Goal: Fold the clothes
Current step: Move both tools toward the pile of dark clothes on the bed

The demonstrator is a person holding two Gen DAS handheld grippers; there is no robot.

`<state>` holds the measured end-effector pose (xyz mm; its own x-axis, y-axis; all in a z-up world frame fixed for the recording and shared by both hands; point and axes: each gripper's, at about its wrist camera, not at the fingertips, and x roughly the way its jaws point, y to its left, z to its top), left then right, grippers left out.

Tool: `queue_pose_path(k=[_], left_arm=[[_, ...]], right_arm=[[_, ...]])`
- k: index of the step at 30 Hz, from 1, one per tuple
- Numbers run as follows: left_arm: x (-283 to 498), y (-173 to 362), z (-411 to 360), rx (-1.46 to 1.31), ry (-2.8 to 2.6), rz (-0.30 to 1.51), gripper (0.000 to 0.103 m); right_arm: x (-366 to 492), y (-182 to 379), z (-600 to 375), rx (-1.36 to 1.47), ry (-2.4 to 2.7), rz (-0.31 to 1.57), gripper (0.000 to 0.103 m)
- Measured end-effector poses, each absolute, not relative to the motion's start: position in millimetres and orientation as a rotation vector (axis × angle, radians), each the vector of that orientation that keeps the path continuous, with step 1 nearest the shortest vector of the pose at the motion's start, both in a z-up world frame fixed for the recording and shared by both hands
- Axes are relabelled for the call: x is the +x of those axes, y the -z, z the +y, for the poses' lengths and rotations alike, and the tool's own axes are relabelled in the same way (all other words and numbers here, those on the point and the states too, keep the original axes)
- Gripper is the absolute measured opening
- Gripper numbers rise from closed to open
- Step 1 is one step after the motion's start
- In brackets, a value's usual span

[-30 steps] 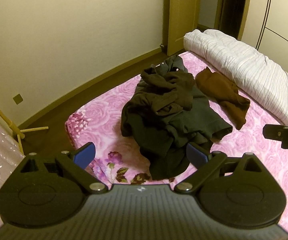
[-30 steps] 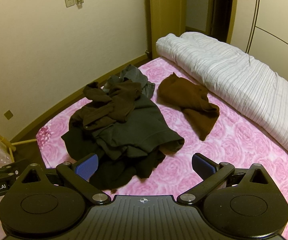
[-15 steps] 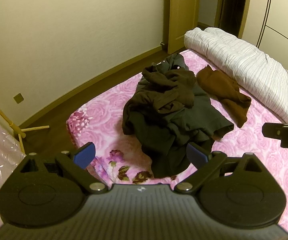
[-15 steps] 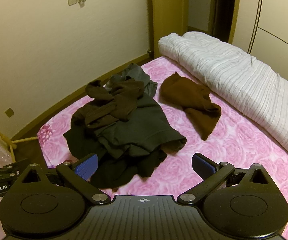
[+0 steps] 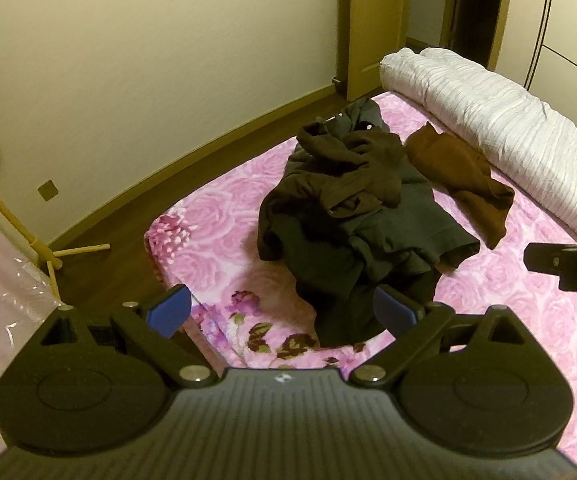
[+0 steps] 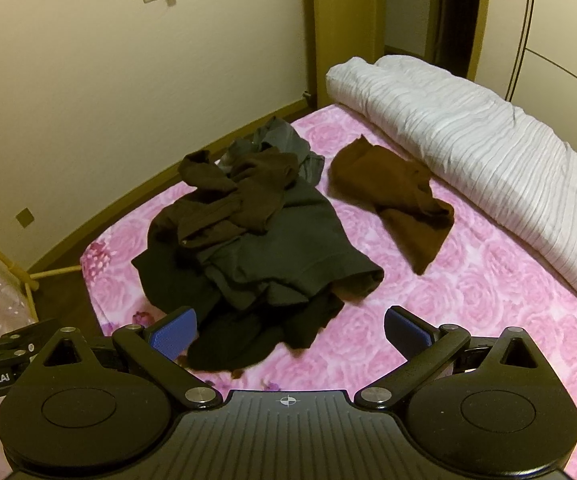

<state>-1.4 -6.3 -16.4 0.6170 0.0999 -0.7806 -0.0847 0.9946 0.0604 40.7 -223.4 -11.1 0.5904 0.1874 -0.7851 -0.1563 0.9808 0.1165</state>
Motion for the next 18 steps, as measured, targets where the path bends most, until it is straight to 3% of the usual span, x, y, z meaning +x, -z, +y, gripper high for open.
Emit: queue_pose_path(k=[18], left_arm=[[29,34,24,0.013,-0.084,0.925,0.096]], right_arm=[[64,24,-198,0.042,-0.182,0.949,0.103]])
